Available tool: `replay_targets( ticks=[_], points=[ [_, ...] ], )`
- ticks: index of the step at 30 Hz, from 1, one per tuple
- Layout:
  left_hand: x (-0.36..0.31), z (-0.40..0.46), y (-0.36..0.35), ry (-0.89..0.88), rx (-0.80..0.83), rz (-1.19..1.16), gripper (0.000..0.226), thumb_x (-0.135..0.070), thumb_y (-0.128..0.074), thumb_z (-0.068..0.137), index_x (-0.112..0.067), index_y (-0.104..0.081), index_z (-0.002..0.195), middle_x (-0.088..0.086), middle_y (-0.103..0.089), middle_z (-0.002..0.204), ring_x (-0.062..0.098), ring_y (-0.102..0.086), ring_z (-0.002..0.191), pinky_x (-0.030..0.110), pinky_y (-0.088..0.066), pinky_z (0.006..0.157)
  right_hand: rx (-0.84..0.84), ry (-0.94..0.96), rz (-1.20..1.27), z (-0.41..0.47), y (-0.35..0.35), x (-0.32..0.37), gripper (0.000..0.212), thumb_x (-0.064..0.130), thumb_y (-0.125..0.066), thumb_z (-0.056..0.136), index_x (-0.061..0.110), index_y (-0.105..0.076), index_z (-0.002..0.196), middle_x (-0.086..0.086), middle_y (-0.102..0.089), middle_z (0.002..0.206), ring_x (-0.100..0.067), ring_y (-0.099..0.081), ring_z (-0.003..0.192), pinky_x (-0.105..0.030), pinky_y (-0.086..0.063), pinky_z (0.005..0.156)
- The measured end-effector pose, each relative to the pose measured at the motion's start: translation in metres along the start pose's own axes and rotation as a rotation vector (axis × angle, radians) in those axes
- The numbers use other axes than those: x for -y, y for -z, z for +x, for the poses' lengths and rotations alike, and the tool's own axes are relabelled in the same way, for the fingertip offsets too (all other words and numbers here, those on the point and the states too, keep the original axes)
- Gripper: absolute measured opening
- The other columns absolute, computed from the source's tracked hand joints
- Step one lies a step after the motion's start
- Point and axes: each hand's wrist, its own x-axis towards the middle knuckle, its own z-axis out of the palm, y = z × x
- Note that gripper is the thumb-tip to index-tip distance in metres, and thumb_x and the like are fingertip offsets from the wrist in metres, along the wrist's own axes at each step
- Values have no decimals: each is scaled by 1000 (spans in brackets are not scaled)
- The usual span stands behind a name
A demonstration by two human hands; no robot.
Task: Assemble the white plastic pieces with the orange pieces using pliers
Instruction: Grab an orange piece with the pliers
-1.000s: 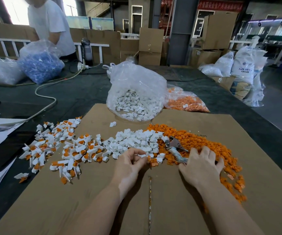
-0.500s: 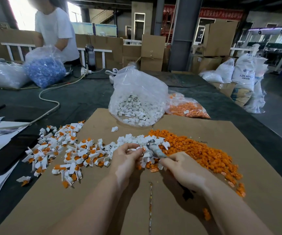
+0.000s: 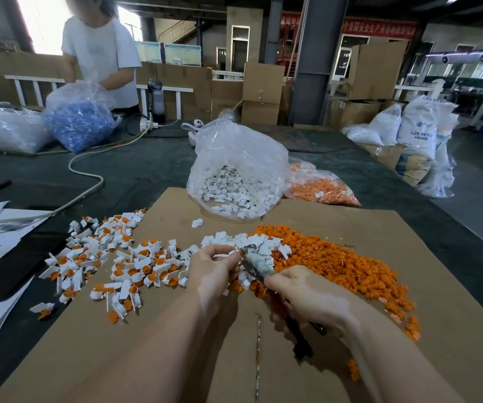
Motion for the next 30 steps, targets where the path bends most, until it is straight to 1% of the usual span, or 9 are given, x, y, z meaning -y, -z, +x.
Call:
replay_targets(
  ticks=[5, 9, 14, 17, 21, 23, 25, 28, 30],
  points=[
    [0, -3, -2, 11, -14, -9, 8, 0, -60, 87, -8, -61, 86, 10, -62, 70, 12, -59, 55, 20, -54, 51, -86, 40, -153, 5, -3, -1, 22, 27, -47, 90, 11, -48, 76, -8, -47, 65, -19, -41, 55, -31, -30, 54],
    [0, -4, -3, 27, -32, -24, 7, -1, -60, 87, -7, -62, 89, 10, -62, 71, 14, -59, 58, 20, -54, 50, -178, 86, -245, 8, -6, -2, 31, 31, -50, 91, 16, -39, 66, 0, -37, 60, -12, -34, 50, -27, -27, 51],
    [1, -5, -5, 20, -48, -27, 9, -2, -62, 86, -11, -62, 86, 9, -64, 74, 12, -61, 59, 19, -52, 49, -230, 115, -218, 10, -11, -7, 32, 30, -52, 93, 18, -41, 65, 2, -39, 58, -11, -35, 50, -24, -27, 49],
    [4, -5, -5, 23, -49, -15, 9, -3, -62, 86, -11, -62, 89, 10, -65, 78, 15, -62, 64, 28, -56, 61, -276, 112, -221, 13, -14, -11, 30, 33, -53, 91, 19, -42, 67, 2, -42, 60, -12, -37, 53, -25, -28, 51],
    [6, -7, -3, 44, -42, -37, 10, -5, -62, 87, -10, -62, 95, 13, -67, 83, 20, -64, 71, 36, -58, 64, -346, 109, -119, 13, -13, -22, 36, 48, -62, 81, 16, -51, 68, 1, -51, 63, -14, -46, 57, -28, -33, 54],
    [10, -10, 0, 8, -23, 5, 11, -6, -63, 87, -10, -64, 96, 11, -66, 80, 19, -63, 69, 31, -56, 61, -460, 89, -162, 17, -10, -30, 38, 55, -61, 80, 17, -58, 83, 1, -58, 83, -15, -53, 72, -27, -38, 61],
    [19, -13, 4, -99, 17, 173, 14, -9, -62, 87, -12, -66, 100, 6, -66, 84, 17, -62, 78, 30, -53, 72, -626, 47, -341, 21, -5, -37, 39, 57, -56, 82, 20, -55, 94, 5, -51, 93, -13, -50, 84, -27, -39, 67],
    [29, -17, 4, -230, 98, 377, 20, -9, -58, 90, -16, -68, 105, -9, -62, 96, 1, -55, 91, 1, -39, 74, -820, 12, -676, 25, 2, -48, 45, 59, -52, 84, 20, -53, 106, 3, -51, 100, -14, -49, 97, -25, -42, 76],
    [33, -17, 2, -255, 123, 422, 23, -7, -55, 92, -16, -68, 108, -12, -60, 98, -2, -52, 95, -9, -32, 72, -859, 4, -836, 28, 5, -57, 49, 63, -47, 85, 20, -53, 108, 2, -54, 108, -15, -49, 104, -25, -42, 82]
  ],
)
